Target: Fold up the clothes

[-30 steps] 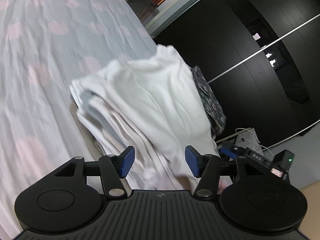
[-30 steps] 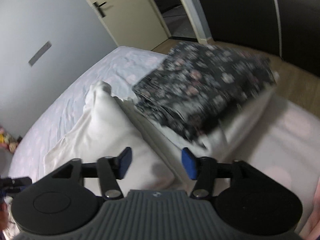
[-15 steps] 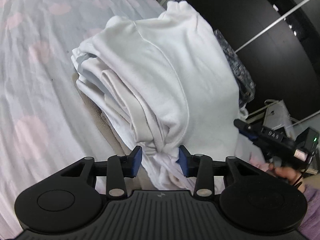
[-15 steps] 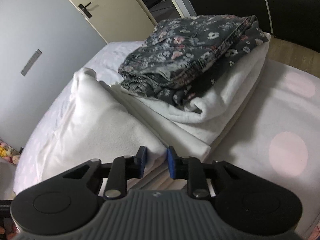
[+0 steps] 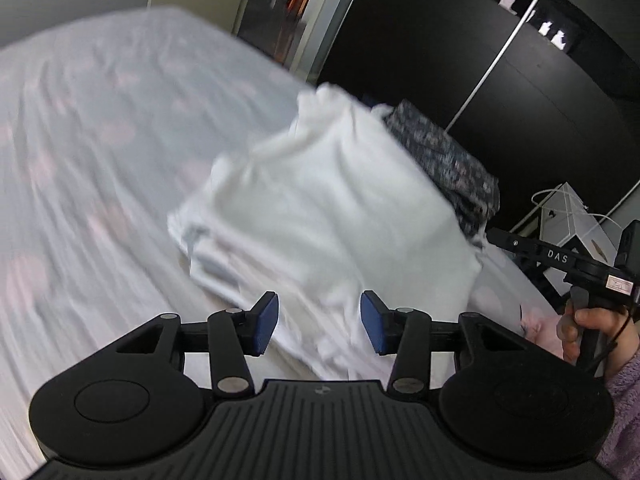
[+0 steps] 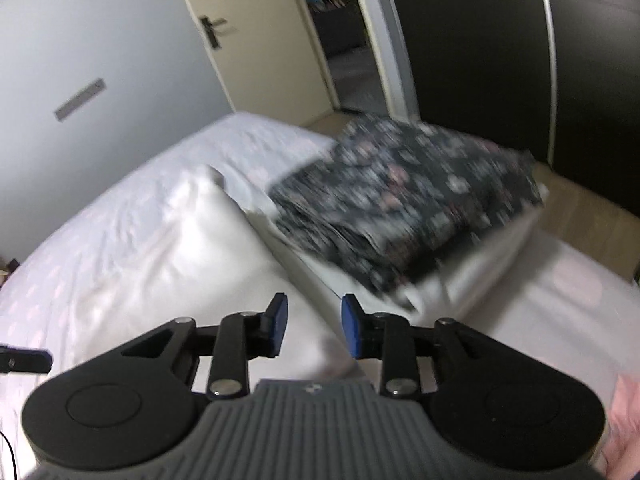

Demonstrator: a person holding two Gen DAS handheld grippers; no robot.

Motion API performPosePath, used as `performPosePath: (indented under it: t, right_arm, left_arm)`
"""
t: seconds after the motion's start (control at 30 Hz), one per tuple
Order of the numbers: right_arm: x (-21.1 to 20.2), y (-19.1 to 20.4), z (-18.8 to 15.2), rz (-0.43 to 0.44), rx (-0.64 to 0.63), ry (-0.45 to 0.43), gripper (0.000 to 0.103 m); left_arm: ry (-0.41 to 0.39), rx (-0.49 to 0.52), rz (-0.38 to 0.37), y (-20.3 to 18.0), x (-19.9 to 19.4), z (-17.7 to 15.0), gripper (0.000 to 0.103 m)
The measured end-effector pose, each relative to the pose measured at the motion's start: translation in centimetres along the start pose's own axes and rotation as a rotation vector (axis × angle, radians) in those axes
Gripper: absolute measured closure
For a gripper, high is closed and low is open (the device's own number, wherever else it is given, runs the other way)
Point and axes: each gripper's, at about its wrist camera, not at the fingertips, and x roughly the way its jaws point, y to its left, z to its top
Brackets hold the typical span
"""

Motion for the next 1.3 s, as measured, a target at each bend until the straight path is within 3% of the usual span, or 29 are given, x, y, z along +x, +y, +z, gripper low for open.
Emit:
performPosePath:
  t: [0.03, 0.17, 0.43, 0.53, 0.6, 0.67, 0.83, 0.93, 1.0, 1.03, 1.07, 1.13, 1.3]
  right_arm:
    - [0.1, 0.6, 0.3, 0.016, -0.018, -0.005, 0.077]
    - [1.6, 3.3, 0.9, 0.055, -0.100, -0.004, 0.083]
    - [6.4, 5.4, 0.6, 0.057, -0.185, 0.057, 0.085]
    - [7.3, 4.8, -0.2, 0.072, -0.180, 0.058, 0.085]
    - [7.5, 4.6, -0.5, 0.079, -0.181, 0.057, 0.085]
    - [7.5, 4.7, -0.8, 0.073, -0.190, 0.052, 0.084]
    - [7.4, 5.1, -1.8, 0.069, -0.237, 0.006, 0.082]
    - [7.3, 4.5, -2.2, 0.085, -0.176, -0.026, 0.082]
    - [7.1, 4.5, -2.1, 0.086, -0.141, -0.028, 0.077]
    - [6.9, 4.8, -2.0, 0.094, -0.134, -0.025, 0.061]
    - [6.7, 5.2, -1.9, 0.112, -0.131, -0.019, 0.039]
    - [6.0, 6.5, -1.8, 0.130, -0.140, -0.003, 0.022]
    - [2.2, 9.6, -1.3, 0.034, -0.152, -0.043, 0.020]
  left_arm:
    - [-0.004, 0.007, -0.014, -0.1, 0.2, 0.3, 0.066]
    - [0.009, 0.036, -0.011, -0.7, 1.8, 1.1, 0.071]
    - [0.071, 0.061, 0.007, 0.5, 5.0, 0.5, 0.071]
    - [0.084, 0.042, 0.008, 1.7, 5.8, 0.1, 0.064]
    - [0.086, 0.015, 0.021, 2.4, 6.1, -0.3, 0.045]
    - [0.081, 0.014, 0.041, 2.8, 6.3, -0.5, 0.033]
    - [0.060, 0.048, 0.069, 2.3, 6.0, -0.5, 0.031]
    - [0.054, 0.022, 0.076, 2.3, 5.8, -0.6, 0.031]
    - [0.034, 0.009, 0.085, 2.2, 5.1, -0.8, 0.033]
    - [0.016, 0.014, 0.096, 2.0, 4.5, -0.9, 0.035]
    - [-0.002, 0.018, 0.106, 1.7, 3.9, -1.0, 0.037]
    - [-0.046, 0.024, 0.115, 1.2, 2.3, -1.2, 0.041]
    - [-0.179, 0.031, 0.117, 0.1, -3.0, -1.1, 0.042]
